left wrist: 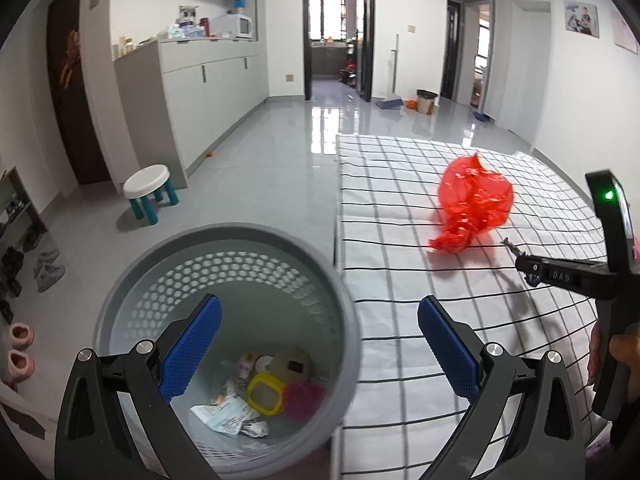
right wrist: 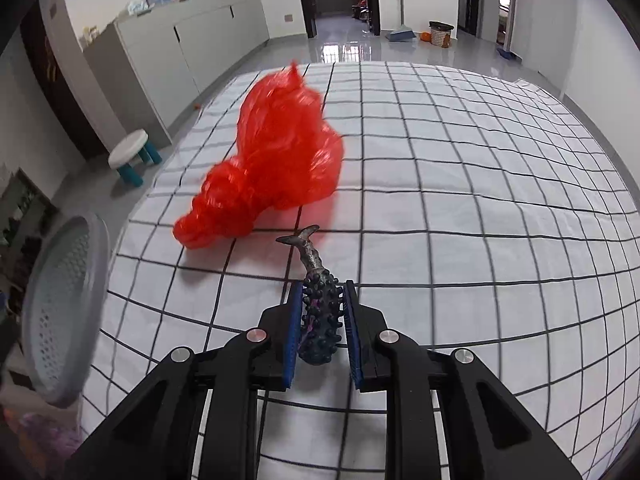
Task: Collect trash
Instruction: 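Close the right tool on the purple spiky toy and lift it, then grasp the red plastic bag with the left tool while the right holds the toy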
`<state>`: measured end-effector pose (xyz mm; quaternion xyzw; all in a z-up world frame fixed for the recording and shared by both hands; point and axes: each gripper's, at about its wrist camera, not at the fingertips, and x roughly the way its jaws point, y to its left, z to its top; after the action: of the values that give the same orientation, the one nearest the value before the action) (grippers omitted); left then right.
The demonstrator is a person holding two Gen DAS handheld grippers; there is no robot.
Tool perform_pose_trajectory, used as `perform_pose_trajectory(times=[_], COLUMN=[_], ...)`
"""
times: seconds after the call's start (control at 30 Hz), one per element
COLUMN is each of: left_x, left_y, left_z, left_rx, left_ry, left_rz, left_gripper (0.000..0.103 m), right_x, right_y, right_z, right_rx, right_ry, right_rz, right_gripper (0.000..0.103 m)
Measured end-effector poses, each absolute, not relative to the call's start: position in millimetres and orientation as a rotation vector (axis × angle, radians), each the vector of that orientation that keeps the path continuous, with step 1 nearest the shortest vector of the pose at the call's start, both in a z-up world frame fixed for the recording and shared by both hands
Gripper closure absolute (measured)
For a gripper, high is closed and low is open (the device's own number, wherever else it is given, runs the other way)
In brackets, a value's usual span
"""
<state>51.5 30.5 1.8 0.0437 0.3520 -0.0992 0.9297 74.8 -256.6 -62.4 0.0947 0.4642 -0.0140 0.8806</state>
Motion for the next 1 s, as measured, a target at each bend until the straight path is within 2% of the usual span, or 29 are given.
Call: perform_pose_trajectory(times=[0.47, 1.0], left_x=[99, 158], left_y=[-56, -156], left_z=[-9, -51], left_rx=[0.137, 0.258], left_ry=[0.771, 0.849], left_rz=[-0.283, -0.353], left_gripper=[0.006, 0.006], right_x=[69, 72], right_y=[-313, -355], right_z=[-46, -38], right_rx=[0.343, 0.493], right_ry=[0.936, 0.905], right_rz=[-0.044, -0.041], right_gripper=[0.083, 0.083])
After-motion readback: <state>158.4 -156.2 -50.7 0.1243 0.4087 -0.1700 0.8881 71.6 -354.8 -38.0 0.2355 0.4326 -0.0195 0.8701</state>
